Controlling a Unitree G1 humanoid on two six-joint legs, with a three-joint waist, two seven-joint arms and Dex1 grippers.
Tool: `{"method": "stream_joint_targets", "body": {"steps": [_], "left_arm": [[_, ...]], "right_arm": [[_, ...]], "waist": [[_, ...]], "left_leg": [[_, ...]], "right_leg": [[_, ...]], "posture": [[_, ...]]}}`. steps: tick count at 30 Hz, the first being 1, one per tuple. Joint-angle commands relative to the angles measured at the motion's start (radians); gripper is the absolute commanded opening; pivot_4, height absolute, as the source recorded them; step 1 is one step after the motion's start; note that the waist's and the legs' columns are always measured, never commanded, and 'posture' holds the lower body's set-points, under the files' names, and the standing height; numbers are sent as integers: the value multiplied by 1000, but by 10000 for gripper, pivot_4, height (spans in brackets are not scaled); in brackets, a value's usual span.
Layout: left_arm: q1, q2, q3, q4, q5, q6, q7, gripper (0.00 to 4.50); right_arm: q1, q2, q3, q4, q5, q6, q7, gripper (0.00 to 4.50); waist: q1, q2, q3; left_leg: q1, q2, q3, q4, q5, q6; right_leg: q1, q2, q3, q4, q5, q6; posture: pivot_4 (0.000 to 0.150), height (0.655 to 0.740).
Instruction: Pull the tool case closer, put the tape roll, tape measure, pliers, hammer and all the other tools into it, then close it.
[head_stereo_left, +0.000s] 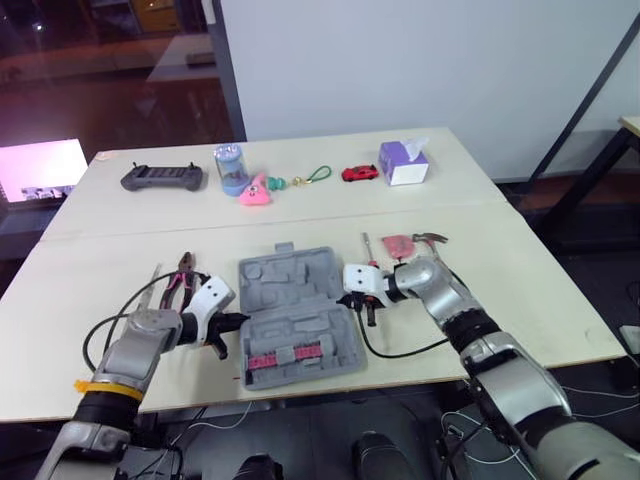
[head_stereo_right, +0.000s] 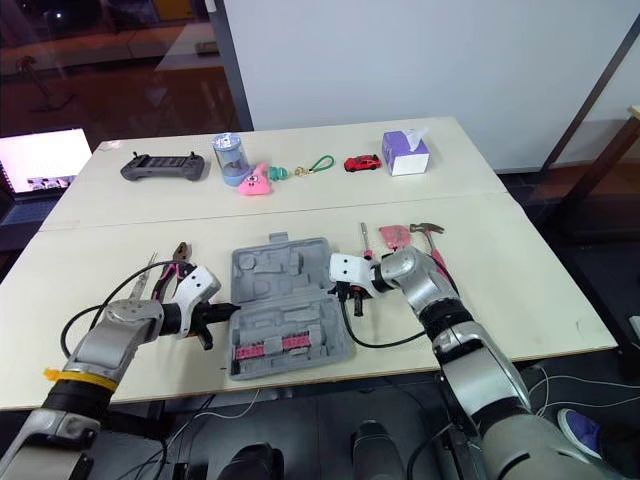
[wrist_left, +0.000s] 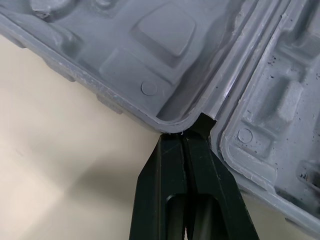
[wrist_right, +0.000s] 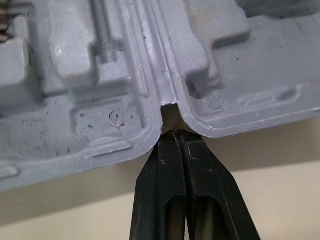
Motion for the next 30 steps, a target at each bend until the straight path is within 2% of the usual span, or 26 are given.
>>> {"method": "stream_joint_targets", "body": {"steps": [1, 6, 11, 30], "left_arm": [[47, 3, -35, -56, -23, 43, -27, 387], [88, 13, -35, -116, -34, 79, -18, 387], [112, 16, -34, -146, -43, 101, -8, 387], [140, 34, -48, -182, -61, 138, -4, 387]], "right_arm": [[62, 8, 34, -140, 27, 95, 49, 780], [146, -20, 56, -312, 43, 236, 88, 780], [187, -42, 71, -403, 57, 328, 105, 780], [215, -95, 121, -463, 76, 429, 99, 780]], "waist": [[1, 0, 0], [7, 0, 0], [26, 0, 0], [28, -1, -1]], "left_leg": [[1, 0, 0, 0, 0, 0], [5, 0, 1, 0, -5, 9], [7, 0, 2, 0, -6, 11], [9, 0, 1, 0, -7, 12]], "right_leg": [[0, 0, 0, 0, 0, 0], [4, 0, 0, 0, 0, 0], [5, 0, 0, -1, 0, 0], [9, 0, 0, -5, 0, 0]], "posture": [[1500, 7400], [1500, 7400], [1500, 7400], [1500, 7400]]}}
